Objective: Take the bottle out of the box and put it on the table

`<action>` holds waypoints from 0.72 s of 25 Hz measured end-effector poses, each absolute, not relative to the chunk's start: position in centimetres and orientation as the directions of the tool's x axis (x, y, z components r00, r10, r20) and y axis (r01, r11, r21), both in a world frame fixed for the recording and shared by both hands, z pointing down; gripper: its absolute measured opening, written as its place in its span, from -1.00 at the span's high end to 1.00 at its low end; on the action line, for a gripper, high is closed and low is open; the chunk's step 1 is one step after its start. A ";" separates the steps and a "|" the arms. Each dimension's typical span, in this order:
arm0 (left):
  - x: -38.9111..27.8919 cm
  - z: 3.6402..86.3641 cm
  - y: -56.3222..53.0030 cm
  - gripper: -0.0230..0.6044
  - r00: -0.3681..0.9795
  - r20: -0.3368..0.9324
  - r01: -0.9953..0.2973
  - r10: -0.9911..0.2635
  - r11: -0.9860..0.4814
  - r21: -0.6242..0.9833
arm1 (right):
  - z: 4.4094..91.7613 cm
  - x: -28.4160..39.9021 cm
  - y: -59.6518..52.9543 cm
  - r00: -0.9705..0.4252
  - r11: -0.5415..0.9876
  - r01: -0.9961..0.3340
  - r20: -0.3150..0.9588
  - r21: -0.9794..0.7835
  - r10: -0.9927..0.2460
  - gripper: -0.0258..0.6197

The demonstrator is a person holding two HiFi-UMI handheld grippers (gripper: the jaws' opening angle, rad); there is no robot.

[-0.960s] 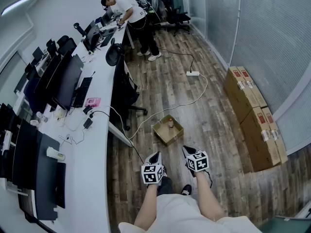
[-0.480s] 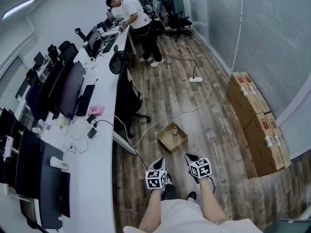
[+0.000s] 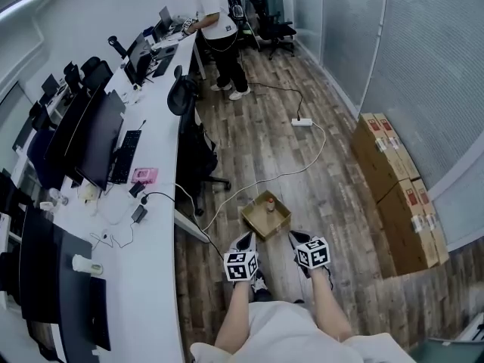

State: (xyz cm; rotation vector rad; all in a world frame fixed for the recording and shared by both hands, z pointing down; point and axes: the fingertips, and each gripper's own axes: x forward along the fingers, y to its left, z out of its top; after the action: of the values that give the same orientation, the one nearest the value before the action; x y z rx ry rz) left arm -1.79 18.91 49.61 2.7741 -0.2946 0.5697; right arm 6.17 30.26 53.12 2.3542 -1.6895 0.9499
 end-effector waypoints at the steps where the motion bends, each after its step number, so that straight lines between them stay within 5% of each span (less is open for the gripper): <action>1: -1.3 49.7 18.2 0.88 0.901 0.413 -0.255 -0.136 -0.935 0.248 | 53.2 6.7 29.7 0.194 -0.388 -0.878 0.532 -0.280 -0.824 0.80; 18: 7.1 52.1 5.8 0.89 0.917 0.398 -0.180 -0.030 -0.922 0.343 | 54.1 13.9 19.4 0.277 -0.478 -0.844 0.566 -0.243 -0.777 0.80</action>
State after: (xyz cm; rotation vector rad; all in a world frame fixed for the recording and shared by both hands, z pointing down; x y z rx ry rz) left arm 7.09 5.83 52.07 2.6992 -0.1539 0.5526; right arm 13.88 19.37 54.11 2.4242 -1.5454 0.9766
